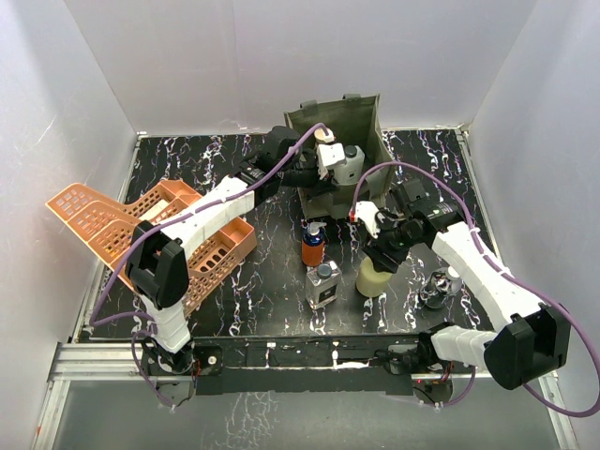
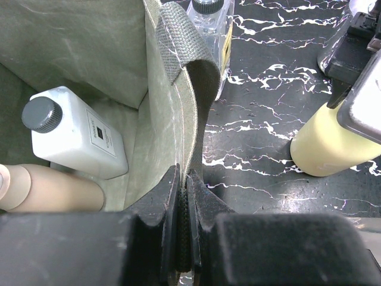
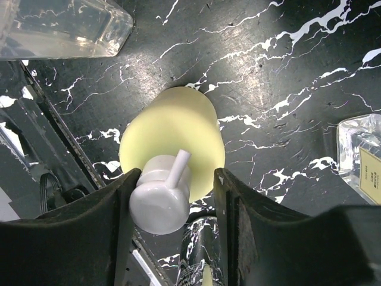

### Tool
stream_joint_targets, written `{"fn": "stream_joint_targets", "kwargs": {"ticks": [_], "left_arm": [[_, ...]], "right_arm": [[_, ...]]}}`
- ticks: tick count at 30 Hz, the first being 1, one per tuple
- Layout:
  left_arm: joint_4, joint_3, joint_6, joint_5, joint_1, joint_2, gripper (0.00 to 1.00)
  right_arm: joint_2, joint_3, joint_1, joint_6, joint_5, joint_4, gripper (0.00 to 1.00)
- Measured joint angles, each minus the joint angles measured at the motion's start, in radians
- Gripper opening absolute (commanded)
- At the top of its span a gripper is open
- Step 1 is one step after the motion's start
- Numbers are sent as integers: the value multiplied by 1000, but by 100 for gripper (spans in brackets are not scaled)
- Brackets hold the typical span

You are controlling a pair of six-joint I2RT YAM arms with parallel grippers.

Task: Place the personal care products into the canvas bag
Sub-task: Pick up the care product from the center of the board.

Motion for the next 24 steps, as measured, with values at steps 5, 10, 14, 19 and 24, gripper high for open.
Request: {"fn": "stream_joint_targets", "kwargs": {"ticks": [5,10,14,19,24], "left_arm": [[-2,0,2,0,0,0,0],[-2,0,4,0,0,0,0],[-5,0,8,2,0,0,0],[-5,0,20,8,0,0,0],[-6,-2,23,11,0,0,0]], "right_arm": [[-2,0,2,15,-6,-3,27],[-10,6,3,51,22,-3,8],[-40,37,3,96,74,-20,8],[-98,167,3,133,125,-67,8],[-78,385,3,155,142,-91,8]]}}
